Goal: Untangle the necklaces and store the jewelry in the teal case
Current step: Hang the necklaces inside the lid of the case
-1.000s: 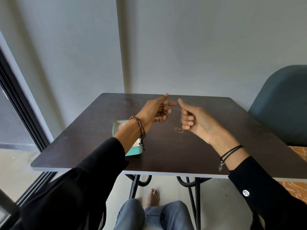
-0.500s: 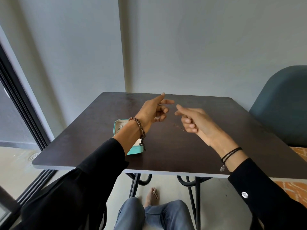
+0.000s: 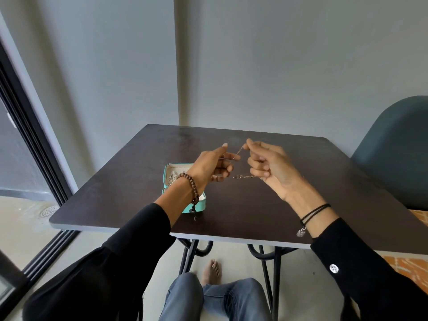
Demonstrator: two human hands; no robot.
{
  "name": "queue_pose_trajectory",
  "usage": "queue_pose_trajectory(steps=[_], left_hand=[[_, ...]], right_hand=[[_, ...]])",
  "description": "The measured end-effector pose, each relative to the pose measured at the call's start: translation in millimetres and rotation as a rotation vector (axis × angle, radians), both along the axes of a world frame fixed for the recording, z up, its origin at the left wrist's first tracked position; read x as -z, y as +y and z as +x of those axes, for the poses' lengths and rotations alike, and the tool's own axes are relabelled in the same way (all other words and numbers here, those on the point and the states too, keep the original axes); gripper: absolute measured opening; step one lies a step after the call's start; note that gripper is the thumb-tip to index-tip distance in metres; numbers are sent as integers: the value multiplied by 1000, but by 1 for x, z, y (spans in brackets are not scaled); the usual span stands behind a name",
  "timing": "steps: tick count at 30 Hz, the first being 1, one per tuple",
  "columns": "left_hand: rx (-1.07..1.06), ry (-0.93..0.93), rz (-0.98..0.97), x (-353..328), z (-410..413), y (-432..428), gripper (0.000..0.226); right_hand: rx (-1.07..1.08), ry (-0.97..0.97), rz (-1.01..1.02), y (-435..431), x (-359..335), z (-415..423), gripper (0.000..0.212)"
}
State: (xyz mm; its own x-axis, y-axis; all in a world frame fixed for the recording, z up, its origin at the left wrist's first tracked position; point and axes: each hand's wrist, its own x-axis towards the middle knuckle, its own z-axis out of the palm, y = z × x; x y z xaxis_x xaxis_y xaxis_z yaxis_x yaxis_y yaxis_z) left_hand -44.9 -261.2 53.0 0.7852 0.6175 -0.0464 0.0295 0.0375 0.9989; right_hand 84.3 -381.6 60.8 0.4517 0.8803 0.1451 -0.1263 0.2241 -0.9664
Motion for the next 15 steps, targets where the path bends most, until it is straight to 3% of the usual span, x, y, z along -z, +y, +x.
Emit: queue_pose_trajectory(steps=[7, 15], left_hand=[[-43, 37, -42, 11, -19, 15, 45], [-262, -60, -39, 15, -59, 50, 31]], right_hand=[[40, -244, -107, 25, -2, -26, 21], [-12, -326, -93, 72, -8, -49, 20]])
